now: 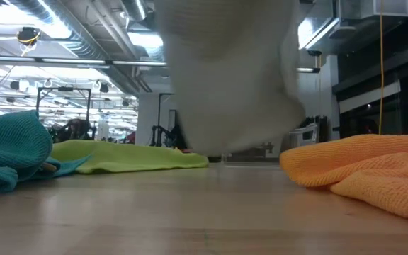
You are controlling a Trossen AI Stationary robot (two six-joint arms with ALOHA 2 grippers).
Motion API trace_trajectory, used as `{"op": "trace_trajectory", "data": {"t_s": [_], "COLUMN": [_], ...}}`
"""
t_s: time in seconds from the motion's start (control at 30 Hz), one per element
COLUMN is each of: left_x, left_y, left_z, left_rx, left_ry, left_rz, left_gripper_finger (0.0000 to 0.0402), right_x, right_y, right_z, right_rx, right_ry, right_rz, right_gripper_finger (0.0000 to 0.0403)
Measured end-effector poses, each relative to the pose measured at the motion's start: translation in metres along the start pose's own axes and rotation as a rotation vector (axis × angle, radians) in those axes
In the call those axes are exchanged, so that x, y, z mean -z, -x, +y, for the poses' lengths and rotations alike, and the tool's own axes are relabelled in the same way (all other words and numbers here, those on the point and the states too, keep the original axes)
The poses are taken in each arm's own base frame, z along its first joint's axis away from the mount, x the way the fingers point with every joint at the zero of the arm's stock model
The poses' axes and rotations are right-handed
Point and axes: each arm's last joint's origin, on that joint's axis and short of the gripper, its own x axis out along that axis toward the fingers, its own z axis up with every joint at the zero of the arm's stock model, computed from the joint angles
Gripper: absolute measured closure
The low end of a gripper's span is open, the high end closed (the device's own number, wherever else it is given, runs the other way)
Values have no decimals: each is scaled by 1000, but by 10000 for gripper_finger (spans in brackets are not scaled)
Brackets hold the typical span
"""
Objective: Fold microfiber towels
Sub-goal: Fold the gray microfiber into half
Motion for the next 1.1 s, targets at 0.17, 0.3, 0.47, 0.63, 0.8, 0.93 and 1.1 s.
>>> {"op": "trace_trajectory", "data": {"t_s": [0.17,0.3,0.47,0.63,0.8,0.93,1.1], "left_x": [-9,-11,-15,-17,-17,-19,-25], "left_y": [22,33,44,48,48,51,67], "left_z": [14,23,29,30,30,31,38], "left_rx": [-109,-198,-232,-235,-235,-234,-323], "left_ry": [6,6,17,23,24,29,-16], "left_rz": [-16,-14,-38,-53,-53,-66,-105], "left_gripper_finger": [401,401,401,401,401,401,402], "right_x": [0,0,0,0,0,0,0], "right_y": [0,0,0,0,0,1,1], "right_z": [0,2,4,5,5,6,7], "right_rx": [-4,-65,-125,-178,-187,-215,-239], "right_ry": [-8,-10,-11,-36,-58,-61,-61], "right_rz": [0,-1,-3,-2,0,1,1], "right_gripper_finger": [400,400,400,400,400,400,400]}}
